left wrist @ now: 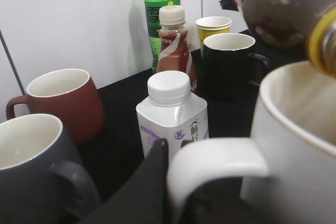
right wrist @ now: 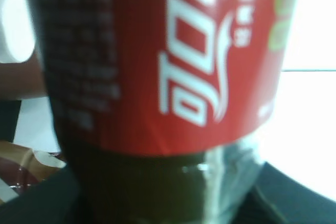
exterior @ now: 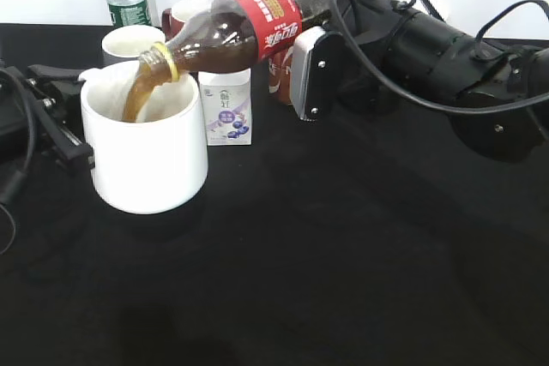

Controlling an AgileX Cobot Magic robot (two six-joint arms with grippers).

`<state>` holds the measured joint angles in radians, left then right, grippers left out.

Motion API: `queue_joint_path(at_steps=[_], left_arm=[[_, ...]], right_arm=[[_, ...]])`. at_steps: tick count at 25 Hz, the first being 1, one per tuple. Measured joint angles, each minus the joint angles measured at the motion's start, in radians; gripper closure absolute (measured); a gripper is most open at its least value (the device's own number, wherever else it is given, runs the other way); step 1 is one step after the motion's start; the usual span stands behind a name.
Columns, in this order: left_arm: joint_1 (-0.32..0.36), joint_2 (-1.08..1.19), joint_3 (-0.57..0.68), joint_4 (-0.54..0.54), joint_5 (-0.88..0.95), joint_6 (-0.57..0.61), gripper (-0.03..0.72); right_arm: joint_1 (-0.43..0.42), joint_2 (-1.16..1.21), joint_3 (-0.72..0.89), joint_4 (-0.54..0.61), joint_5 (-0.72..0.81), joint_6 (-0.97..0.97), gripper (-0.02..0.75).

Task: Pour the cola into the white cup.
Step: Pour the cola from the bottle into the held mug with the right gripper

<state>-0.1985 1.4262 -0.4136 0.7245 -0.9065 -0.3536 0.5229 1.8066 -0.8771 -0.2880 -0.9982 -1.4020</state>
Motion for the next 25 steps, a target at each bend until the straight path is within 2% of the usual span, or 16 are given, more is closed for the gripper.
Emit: queue_joint_path(at_steps=[18, 21, 25], left_arm=[[0.000, 0.001, 0.000, -0.005, 0.007, 0.008, 0.653], [0.000, 0.001, 0.000, -0.005, 0.004, 0.011, 0.653], [0.000, 0.001, 0.000, -0.059, -0.056, 0.011, 0.653]], right_arm=[[0.000, 0.000, -0.008, 0.025, -0.023, -0.075, 0.353], [0.000, 0.000, -0.008, 0.023, -0.023, 0.015, 0.353], [0.000, 0.000, -0.008, 0.009, -0.022, 0.143, 0.353]])
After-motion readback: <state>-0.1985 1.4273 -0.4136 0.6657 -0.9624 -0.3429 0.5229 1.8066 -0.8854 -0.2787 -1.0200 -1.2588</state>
